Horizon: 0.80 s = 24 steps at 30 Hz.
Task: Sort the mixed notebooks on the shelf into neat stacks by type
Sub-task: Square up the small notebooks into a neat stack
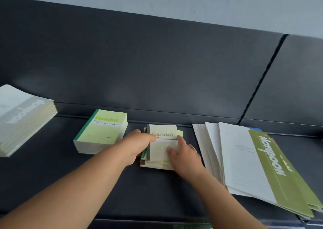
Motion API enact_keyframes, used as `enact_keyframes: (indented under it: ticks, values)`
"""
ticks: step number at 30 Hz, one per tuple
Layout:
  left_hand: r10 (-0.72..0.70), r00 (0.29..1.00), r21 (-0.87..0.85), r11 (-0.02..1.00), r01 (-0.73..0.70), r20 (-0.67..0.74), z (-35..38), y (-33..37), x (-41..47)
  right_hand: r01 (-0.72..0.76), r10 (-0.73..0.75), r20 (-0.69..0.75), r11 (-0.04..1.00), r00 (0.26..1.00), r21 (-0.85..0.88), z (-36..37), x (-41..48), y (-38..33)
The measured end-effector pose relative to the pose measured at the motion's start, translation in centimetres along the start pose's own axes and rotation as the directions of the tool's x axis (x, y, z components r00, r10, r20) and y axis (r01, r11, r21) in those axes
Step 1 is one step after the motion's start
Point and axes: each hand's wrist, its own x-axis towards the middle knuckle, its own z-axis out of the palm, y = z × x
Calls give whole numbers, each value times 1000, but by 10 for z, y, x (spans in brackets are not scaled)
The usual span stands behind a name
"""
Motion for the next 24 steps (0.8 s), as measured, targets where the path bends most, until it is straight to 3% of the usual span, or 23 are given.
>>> enact_keyframes:
  ticks: [5, 12, 17, 20, 24]
  values:
    - [-141, 990, -238, 961, 142, 22, 7, 8, 5, 44, -45, 6, 993, 999, 111, 0, 3, 3]
    - [-167, 980, -289, 938, 193, 110, 3, 2, 1, 17, -44, 51, 901, 998, 434, -4, 4, 12]
    - [51, 977, -353, 935, 26, 206, -2, 4, -10, 7, -51, 40, 697, 998, 717, -21, 6, 10]
    - [195, 965, -363, 924, -120, 178, -2, 11, -16, 116, -113, -58, 616, 992, 779, -35, 4, 4]
    - [282, 950, -383, 899, -213, 133, -3, 17, -20, 207, -158, -142, 560, 977, 802, -38, -1, 1]
